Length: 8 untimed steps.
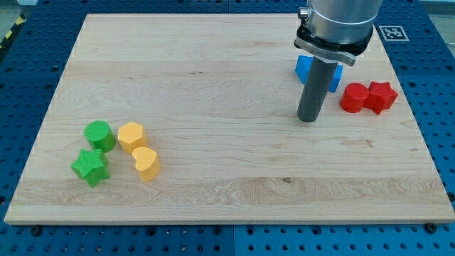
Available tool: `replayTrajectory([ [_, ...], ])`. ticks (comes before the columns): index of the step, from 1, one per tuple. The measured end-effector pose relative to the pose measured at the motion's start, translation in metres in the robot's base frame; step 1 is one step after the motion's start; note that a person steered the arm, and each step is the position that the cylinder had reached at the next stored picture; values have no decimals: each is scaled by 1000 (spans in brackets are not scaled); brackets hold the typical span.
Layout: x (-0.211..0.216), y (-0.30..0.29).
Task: Separate the blue blocks
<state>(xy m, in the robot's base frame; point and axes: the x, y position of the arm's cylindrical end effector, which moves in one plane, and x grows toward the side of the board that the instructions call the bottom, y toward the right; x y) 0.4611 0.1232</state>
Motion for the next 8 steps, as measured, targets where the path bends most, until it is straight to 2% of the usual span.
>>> replayTrajectory([
  [3,-42,0],
  [4,-58,22],
  [8,-88,32],
])
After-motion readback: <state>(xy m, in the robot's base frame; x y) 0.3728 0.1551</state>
